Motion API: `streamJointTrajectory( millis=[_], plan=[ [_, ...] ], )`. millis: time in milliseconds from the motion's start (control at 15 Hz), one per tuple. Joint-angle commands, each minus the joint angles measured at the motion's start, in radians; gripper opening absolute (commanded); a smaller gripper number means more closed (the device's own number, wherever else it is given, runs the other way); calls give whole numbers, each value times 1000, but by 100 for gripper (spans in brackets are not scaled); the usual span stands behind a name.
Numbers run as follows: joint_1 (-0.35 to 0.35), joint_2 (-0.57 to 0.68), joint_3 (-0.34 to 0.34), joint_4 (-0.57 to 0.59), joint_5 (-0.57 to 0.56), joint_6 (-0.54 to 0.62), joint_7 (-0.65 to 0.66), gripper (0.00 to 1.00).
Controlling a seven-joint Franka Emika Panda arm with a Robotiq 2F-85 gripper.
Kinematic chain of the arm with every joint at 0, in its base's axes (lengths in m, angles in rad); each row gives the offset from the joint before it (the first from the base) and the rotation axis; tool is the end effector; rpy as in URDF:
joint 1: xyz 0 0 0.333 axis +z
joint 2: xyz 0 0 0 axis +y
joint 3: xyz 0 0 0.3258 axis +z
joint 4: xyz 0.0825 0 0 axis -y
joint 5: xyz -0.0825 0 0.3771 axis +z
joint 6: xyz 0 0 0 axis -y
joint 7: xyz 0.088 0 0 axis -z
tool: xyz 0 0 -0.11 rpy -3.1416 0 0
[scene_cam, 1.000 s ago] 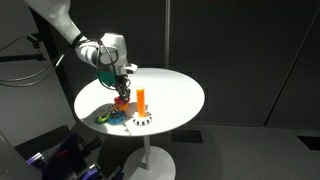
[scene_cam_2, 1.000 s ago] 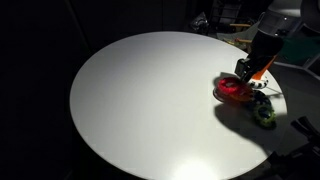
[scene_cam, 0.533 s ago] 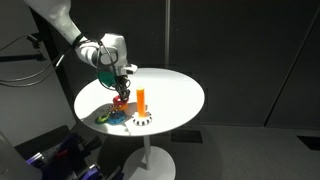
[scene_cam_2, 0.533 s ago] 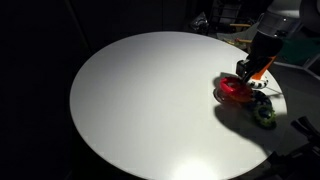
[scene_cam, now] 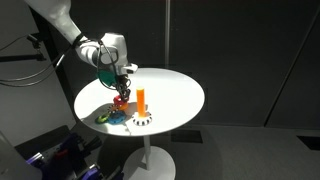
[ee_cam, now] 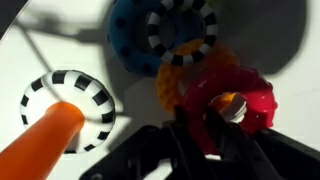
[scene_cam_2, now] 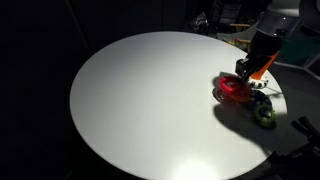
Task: Pick up the red ring and put it on the ring holder
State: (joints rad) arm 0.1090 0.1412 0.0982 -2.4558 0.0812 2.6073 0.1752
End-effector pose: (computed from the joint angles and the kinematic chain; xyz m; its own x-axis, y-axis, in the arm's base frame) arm 0.4725 0.0983 0.2553 0.9993 -0.0387 -0.0013 -0.0387 -0.9977 -0.0564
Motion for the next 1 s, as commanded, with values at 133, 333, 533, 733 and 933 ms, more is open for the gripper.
streamJointTrajectory(
  millis=[133,333,533,733,933],
  plan=[
    [-4,-35,-8,31,3,-23,11,8],
    [-13,-58,-13,50,10,-40,1,8],
    [-25,-88,-25,71,16,-78,-10,8],
    [-40,-121,-38,91,20,-133,-22,8],
    [-57,-157,-53,117,30,-200,-36,8]
  ],
)
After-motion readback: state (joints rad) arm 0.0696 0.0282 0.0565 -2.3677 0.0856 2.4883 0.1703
